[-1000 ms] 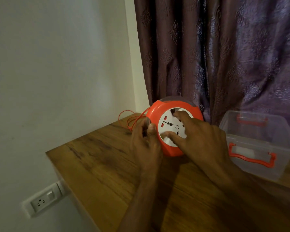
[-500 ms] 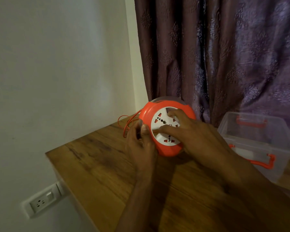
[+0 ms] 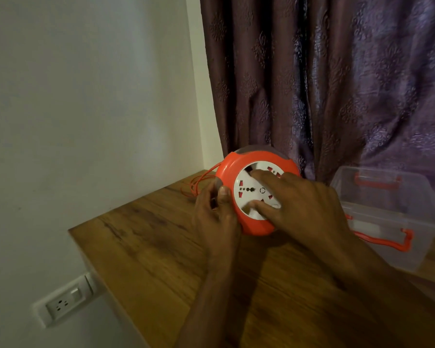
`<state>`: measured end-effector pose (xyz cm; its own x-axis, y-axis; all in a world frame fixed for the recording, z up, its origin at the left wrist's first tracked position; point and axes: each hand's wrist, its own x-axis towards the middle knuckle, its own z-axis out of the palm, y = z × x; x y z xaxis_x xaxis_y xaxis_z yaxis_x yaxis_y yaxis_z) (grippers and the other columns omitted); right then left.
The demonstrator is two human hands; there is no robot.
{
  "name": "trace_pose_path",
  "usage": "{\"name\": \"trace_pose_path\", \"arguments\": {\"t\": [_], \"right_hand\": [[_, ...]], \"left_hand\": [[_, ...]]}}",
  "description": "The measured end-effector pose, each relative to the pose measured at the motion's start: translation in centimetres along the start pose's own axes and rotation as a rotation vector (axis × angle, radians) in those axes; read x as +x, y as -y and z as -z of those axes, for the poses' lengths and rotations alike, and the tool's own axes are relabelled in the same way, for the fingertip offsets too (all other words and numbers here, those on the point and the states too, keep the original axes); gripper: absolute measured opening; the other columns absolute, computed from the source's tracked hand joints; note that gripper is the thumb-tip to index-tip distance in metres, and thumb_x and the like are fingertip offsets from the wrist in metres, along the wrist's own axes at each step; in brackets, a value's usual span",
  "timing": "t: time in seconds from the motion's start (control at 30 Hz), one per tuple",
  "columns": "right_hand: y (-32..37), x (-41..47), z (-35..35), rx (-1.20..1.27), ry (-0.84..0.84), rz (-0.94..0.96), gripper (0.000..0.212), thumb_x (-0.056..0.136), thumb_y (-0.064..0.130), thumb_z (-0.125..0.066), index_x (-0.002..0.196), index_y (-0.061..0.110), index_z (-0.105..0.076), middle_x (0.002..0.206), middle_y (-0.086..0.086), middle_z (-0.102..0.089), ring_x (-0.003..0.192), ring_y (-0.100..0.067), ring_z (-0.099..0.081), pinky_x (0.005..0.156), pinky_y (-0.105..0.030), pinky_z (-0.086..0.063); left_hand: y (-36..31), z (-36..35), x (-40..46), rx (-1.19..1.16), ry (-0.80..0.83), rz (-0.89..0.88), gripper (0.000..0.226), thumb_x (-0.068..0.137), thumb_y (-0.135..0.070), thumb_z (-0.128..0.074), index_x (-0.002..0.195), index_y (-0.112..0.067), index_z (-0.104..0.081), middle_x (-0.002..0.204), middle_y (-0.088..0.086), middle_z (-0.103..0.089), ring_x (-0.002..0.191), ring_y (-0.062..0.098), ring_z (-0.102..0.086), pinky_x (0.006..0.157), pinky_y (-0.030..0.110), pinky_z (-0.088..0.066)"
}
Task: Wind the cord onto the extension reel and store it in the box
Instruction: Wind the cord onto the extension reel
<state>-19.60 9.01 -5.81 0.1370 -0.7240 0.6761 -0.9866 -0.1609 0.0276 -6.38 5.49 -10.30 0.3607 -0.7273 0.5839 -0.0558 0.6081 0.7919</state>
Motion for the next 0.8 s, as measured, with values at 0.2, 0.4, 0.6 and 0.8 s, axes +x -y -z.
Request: {"name": "trace_pose_path", "arguments": {"t": [0.2,0.4,0.6,0.8], "right_hand": [[0.3,-0.2,-0.5,0.2,-0.086,-0.337,0.06,0.071,0.072,-0.052,0.116,0.034,-0.043,0.101,-0.007,-0.066,0.089,-0.034,-0.062,0.063,-0.033,-0.038],[-0.8,0.4,1.3,0.252,-0.093,-0.124,0.028,0.084,0.041,-0.058,0.108,0.029,-0.052,0.097,0.004,-0.064,0.085,-0.025,-0.062,0.068,-0.034,-0.044],[-0.7,0.4,2.5,0.049,0.251,0.174,0.054,0.087,0.037,-0.055,0.13,0.054,-0.027,0.148,0.006,-0.022,0.113,-0.026,-0.052,0.08,-0.037,-0.046],[-0.2,0.1,2.4,-0.026,0.318,0.213,0.07,0.086,0.042,-0.057,0.137,0.059,-0.012,0.157,0.002,-0.004,0.13,-0.027,-0.039,0.092,-0.039,-0.044]], "left_hand": [[-0.4,-0.5,-0.6,0.022,0.042,-0.015,0.016,0.086,-0.052,-0.048,0.101,-0.054,-0.052,0.099,-0.036,-0.059,0.093,-0.01,-0.061,0.064,0.008,-0.05],[0.3,-0.3,-0.2,-0.012,-0.016,-0.002,0.031,0.088,-0.05,-0.048,0.111,-0.033,-0.06,0.104,-0.017,-0.066,0.091,-0.001,-0.064,0.068,0.016,-0.054],[0.9,0.0,0.3,-0.004,-0.052,0.045,0.042,0.089,-0.052,-0.045,0.117,-0.025,-0.061,0.109,-0.006,-0.068,0.094,0.008,-0.066,0.076,0.031,-0.058],[0.6,0.0,0.3,-0.012,-0.034,0.055,0.033,0.09,-0.05,-0.045,0.114,-0.031,-0.059,0.107,-0.009,-0.068,0.09,0.005,-0.067,0.069,0.018,-0.055]]}}
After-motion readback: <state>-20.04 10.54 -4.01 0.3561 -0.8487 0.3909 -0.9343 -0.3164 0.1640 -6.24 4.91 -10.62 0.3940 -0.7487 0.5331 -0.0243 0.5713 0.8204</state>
